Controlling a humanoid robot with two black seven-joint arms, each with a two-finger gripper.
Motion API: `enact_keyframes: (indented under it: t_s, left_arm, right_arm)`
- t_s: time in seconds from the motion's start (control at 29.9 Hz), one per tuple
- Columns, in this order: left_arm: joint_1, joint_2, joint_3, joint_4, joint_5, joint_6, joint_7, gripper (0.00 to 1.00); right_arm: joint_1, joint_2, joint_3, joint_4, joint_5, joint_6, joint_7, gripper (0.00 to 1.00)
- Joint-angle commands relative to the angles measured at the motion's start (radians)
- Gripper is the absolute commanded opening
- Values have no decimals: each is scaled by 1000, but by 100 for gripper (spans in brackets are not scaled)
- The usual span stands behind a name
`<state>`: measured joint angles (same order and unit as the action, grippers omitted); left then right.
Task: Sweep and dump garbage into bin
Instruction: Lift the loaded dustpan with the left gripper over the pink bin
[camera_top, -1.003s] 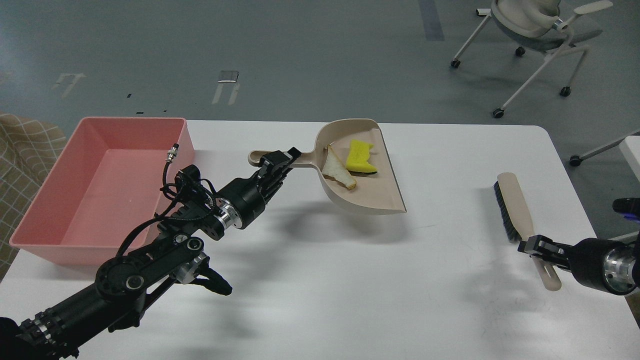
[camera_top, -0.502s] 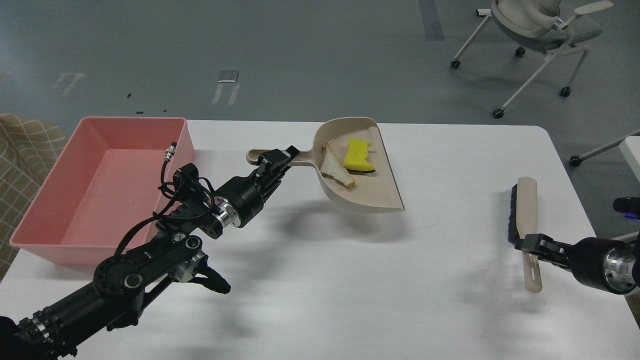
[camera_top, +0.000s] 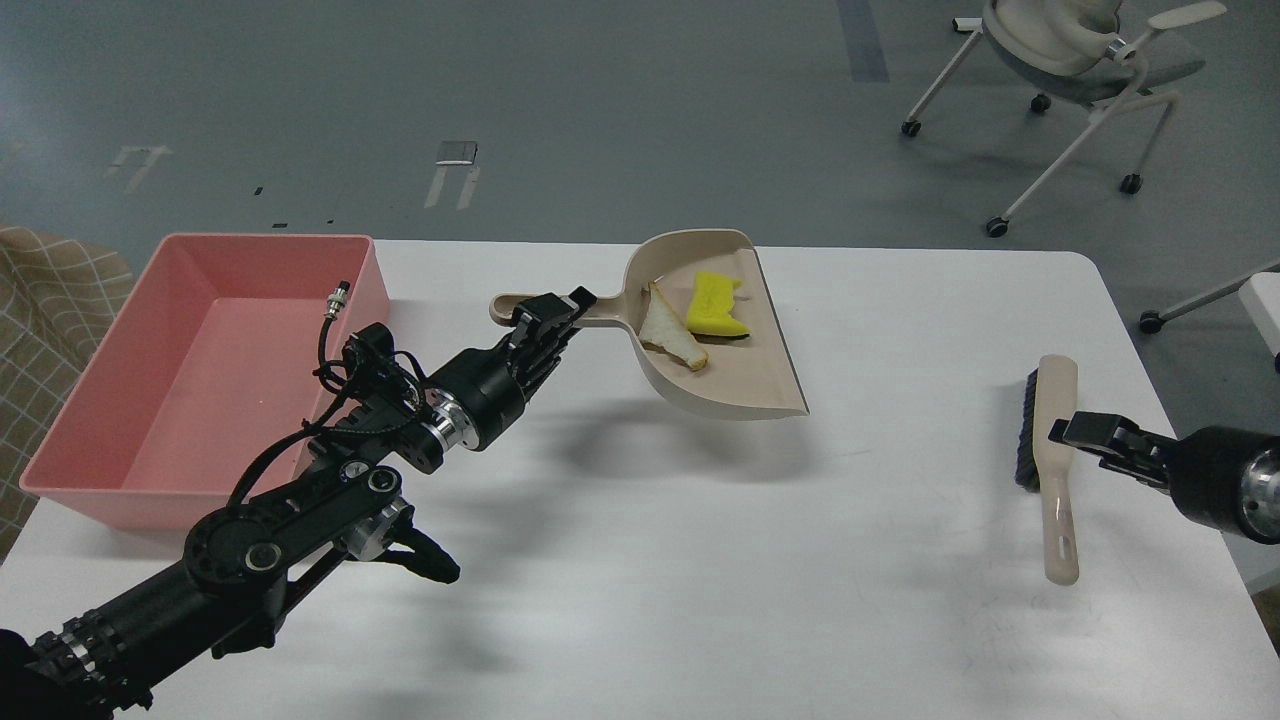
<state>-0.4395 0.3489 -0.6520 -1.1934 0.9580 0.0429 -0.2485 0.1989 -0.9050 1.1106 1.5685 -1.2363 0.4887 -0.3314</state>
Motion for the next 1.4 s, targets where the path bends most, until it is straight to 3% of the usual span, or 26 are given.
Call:
enact_keyframes:
  t_s: [0.0, 0.17, 0.4, 0.57, 0.84, 0.94, 0.97, 1.07, 1.17, 1.37]
  left_arm:
    - [-7, 12, 0, 0, -10, -1, 0, 14]
    - [-8, 15, 0, 0, -10, -1, 0, 14]
    - [-8, 41, -3, -2, -47, -1, -2, 14]
    - [-5, 84, -40, -29, -82, -1, -3, 14]
    - [-7, 199, -89, -84, -130, -12, -3, 14]
    - [-4, 243, -95, -97, -157, -12, -5, 14]
    - [-2, 263, -101, -104, -169, -12, -6, 14]
    - [22, 315, -142, -146, -188, -14, -8, 14]
    - [76, 358, -187, -178, -202, -15, -9, 14]
    - [238, 435, -336, -273, -212, -46, -9, 14]
  right_arm:
    - [-3, 12, 118, 1, 1, 0, 0, 96]
    - [-3, 119, 296, -4, 3, 0, 0, 98]
    - [11, 481, 576, -16, 110, 0, -1, 100]
    - [42, 598, 617, -44, 162, 0, 3, 100]
    - [157, 721, 626, -209, 248, 0, 29, 100]
    - [185, 722, 624, -274, 255, 0, 129, 100]
    - [201, 722, 624, -319, 255, 0, 199, 100]
    - [244, 722, 624, -436, 255, 0, 336, 100]
    - [258, 721, 624, -499, 256, 0, 370, 100]
    - [254, 716, 627, -554, 271, 0, 377, 100]
